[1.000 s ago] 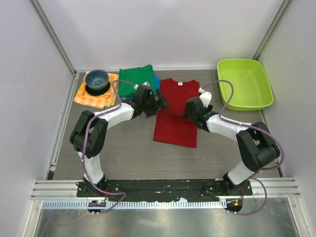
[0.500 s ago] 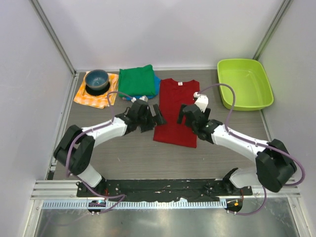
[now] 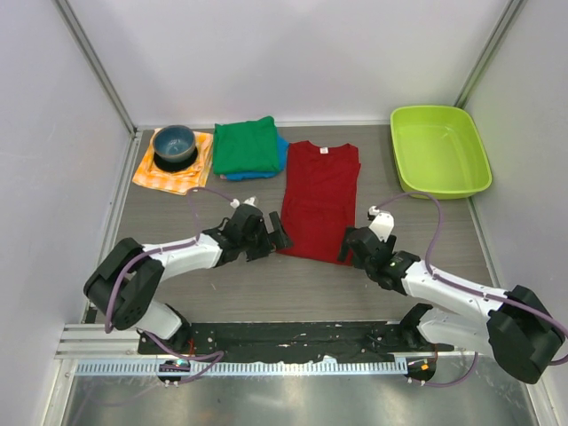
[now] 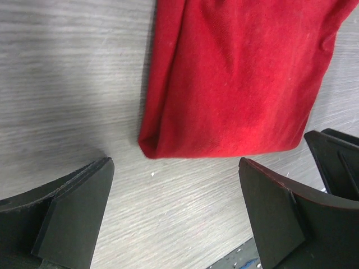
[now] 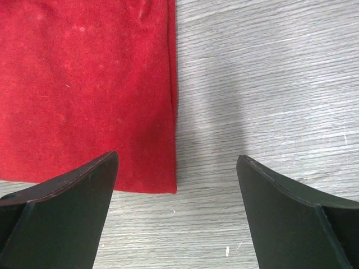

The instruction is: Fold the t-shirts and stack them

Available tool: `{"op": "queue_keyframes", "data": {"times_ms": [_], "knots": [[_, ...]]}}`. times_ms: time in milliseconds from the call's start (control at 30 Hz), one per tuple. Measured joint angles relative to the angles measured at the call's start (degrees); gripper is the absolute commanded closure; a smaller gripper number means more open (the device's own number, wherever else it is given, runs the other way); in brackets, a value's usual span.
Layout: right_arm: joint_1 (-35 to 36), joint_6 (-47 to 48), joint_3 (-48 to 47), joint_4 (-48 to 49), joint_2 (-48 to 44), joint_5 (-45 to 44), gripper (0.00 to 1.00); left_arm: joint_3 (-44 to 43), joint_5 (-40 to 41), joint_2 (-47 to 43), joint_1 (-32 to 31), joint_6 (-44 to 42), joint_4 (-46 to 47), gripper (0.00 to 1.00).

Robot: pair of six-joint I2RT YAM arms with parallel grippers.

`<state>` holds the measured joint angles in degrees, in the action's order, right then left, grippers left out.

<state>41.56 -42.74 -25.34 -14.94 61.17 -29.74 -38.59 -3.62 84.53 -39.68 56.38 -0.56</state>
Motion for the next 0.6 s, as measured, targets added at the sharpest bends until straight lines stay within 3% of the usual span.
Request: {"op": "queue_keyframes", "data": {"times_ms": [133, 433, 533, 600], "knots": [[0.0, -1.68, 0.85, 0.72, -0.76, 1.18, 0.16, -0.31, 0.09, 2.49, 0.0, 0.42, 4.74, 0.0], [0.0, -6.86, 2.97, -0.26, -3.78, 5.86, 0.2, -1.11, -0.22, 5.53, 0.0, 0.7, 10.29, 0.0], [0.0, -8.98, 3.67, -0.35, -4.66, 7.82, 0.23, -1.11, -0.52, 5.53, 0.0, 0.7, 10.29, 0.05], [0.0, -9.92, 4.09, -0.2, -4.68, 8.66, 0.24, -1.09, -0.55, 5.53, 0.0, 0.63, 10.21, 0.17]]}}
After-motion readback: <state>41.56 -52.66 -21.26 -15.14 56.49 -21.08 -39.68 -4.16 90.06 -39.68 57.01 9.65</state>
